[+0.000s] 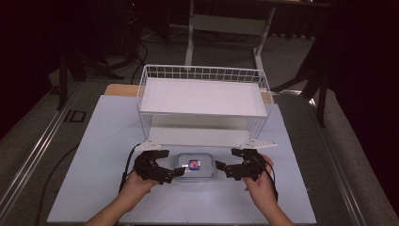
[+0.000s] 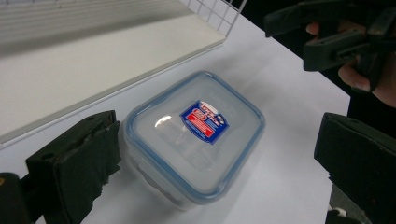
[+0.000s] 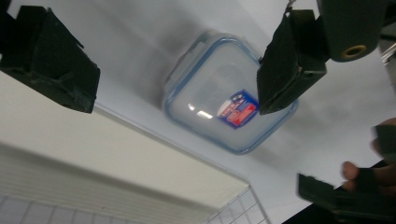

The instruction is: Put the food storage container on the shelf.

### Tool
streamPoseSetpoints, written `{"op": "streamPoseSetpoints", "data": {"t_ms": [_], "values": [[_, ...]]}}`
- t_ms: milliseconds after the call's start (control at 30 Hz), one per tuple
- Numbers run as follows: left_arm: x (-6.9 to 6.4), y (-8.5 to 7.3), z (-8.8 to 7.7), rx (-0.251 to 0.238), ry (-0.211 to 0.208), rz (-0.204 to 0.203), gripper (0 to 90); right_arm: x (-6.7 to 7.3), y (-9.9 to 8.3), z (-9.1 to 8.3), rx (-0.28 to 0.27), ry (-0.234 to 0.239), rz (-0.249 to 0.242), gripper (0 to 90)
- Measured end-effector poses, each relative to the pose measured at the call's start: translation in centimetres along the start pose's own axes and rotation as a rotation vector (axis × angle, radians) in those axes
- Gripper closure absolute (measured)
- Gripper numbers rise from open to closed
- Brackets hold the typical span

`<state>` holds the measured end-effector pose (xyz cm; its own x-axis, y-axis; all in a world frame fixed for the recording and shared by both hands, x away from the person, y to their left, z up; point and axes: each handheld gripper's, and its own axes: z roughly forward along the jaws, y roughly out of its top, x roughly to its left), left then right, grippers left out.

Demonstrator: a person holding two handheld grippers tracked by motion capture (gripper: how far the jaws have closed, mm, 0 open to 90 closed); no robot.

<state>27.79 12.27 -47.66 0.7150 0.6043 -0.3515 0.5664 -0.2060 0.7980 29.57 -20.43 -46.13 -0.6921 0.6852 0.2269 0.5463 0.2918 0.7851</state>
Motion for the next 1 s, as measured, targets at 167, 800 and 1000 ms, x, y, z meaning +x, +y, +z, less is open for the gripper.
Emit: {"op": "streamPoseSetpoints", "data": {"t_ms": [167,800,1000], "values": [[1.1,-0.2,1.0,0.047,0.022,-0.075,1.3,-0.5,-0.2,0.9,0.044,0.006,0.115,12.1],[4.1,-2.4,3.6,0.124,-0.063,-0.437,4.3,-2.7,-2.1,5.2,0.196,0.159,0.507,22.1],[4.8,-3.1,3.7,0.13,-0.08,-0.508,20.4,-3.0,-2.3,6.1,0.23,0.195,0.567,27.1]]}}
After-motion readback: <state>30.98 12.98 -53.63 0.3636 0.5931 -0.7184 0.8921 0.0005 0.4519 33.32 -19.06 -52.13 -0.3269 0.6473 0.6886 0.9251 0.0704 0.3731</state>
